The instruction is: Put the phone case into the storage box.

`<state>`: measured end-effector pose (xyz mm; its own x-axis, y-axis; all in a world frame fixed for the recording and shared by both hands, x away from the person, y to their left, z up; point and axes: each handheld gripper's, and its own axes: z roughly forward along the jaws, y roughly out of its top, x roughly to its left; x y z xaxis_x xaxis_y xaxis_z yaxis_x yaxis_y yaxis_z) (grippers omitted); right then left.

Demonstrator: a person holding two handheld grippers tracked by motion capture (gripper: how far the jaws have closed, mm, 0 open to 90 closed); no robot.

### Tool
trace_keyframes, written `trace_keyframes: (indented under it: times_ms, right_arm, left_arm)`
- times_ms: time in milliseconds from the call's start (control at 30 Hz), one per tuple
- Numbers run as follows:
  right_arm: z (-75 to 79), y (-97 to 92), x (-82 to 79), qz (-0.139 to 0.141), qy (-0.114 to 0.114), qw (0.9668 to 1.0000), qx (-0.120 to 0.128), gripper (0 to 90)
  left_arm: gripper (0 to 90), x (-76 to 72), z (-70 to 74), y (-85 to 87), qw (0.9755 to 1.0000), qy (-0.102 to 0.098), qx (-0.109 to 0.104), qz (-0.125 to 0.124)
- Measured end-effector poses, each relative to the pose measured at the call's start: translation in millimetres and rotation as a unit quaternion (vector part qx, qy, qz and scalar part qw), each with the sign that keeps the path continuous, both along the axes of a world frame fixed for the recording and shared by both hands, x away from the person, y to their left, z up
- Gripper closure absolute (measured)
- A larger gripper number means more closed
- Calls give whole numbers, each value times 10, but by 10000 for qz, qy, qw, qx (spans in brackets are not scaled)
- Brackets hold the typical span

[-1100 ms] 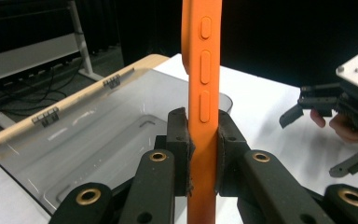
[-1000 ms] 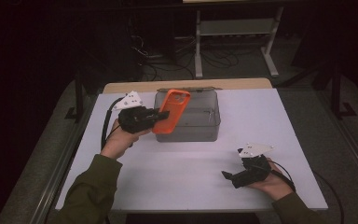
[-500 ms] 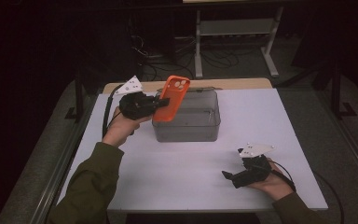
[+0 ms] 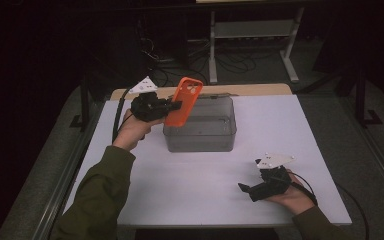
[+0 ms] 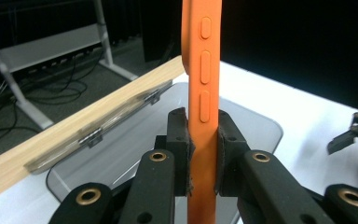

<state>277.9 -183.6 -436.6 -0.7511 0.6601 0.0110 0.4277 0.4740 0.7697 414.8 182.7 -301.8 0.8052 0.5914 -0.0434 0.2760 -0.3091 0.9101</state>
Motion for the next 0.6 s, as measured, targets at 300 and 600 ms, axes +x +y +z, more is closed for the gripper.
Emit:
trace_keyframes:
  times_ms: [300,600]
  right_arm:
    - [-1,2,-2,4,-6,10000,-3,0]
    - [-2,-4,-1,6,-24,10000,-22,0]
  left_arm:
    - [789,105,-83,-18,9994,251,230,110]
    - [789,192,-172,-59,9978,437,451,216]
